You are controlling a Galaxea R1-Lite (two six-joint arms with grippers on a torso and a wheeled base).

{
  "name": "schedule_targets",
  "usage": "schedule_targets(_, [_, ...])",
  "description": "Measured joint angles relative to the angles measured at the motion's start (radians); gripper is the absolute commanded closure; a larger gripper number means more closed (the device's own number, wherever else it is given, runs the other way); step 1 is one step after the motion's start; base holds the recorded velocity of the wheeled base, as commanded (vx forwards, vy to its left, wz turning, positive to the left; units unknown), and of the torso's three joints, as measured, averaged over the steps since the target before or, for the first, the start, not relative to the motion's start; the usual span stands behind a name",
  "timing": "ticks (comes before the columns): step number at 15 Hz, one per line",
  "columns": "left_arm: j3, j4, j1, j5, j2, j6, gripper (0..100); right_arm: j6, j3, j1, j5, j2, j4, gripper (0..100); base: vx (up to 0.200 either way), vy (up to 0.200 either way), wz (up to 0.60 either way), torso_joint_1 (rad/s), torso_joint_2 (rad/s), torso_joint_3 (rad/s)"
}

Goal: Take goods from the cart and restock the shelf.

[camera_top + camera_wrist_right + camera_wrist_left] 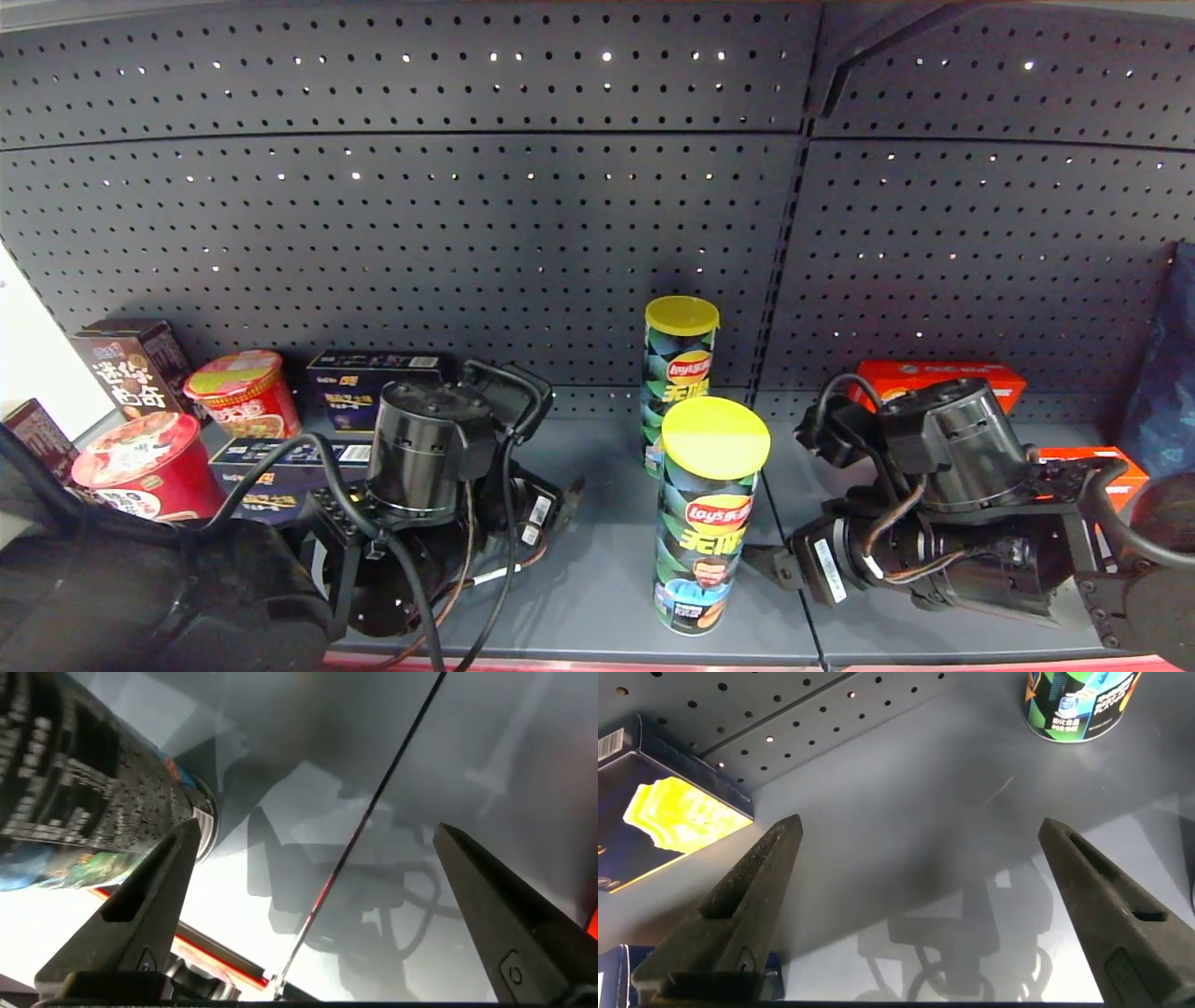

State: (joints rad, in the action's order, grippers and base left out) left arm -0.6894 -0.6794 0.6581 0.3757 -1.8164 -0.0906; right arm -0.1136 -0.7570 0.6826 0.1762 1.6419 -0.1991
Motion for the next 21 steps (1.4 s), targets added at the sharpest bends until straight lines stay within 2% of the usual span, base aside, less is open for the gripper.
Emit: schedule_targets(21, [-0.015,-0.001,0.0,0.0,-0.026,0.0,0,0.001,-0.007,0.013,-0.007,0.021,-0.018,0,0.0,0.0,0.0,0.0,0.0,0.0])
